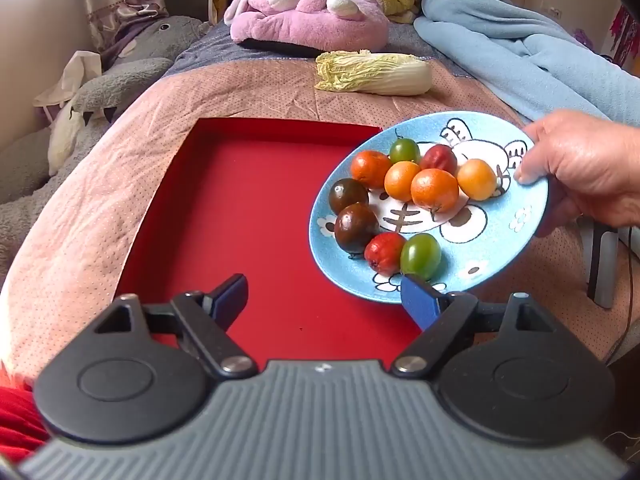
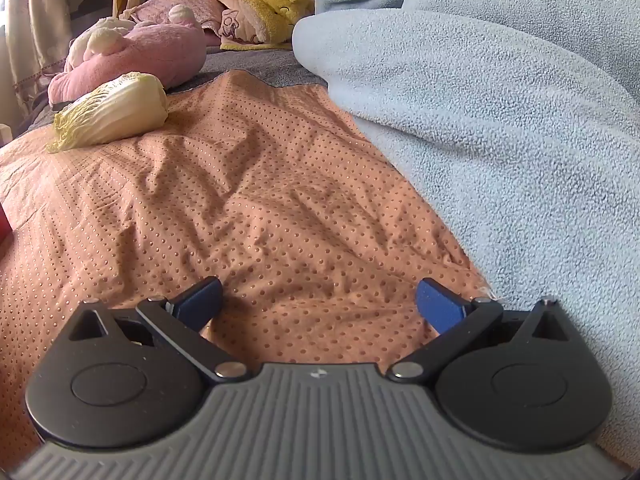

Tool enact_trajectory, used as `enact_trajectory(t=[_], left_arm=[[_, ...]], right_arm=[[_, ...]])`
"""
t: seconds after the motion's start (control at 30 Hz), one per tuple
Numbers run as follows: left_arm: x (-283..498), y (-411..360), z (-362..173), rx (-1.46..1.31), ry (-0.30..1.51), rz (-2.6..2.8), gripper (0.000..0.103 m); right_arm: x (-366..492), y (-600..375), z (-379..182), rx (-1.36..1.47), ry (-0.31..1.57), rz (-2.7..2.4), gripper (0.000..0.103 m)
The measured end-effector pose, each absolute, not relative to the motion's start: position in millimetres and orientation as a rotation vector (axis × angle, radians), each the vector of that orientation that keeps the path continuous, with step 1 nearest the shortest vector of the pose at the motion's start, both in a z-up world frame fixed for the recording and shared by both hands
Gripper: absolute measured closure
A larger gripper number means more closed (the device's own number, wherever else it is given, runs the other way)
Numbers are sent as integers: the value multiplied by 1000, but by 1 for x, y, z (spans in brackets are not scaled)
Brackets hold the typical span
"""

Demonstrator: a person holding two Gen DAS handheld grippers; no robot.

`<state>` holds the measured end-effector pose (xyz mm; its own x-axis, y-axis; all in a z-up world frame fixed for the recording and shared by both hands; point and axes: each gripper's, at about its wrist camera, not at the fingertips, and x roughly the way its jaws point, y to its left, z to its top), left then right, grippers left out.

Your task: Organize fruits

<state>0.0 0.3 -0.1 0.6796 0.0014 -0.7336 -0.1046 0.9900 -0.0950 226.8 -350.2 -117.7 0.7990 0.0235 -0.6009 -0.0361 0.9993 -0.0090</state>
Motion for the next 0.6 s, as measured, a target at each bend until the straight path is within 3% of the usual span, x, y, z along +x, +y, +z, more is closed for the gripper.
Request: enact_trajectory(t=[0.6], left_arm=[[5, 9, -3, -177, 849, 110, 18]], right_arm=[[227, -350, -118, -20, 645, 32, 0]])
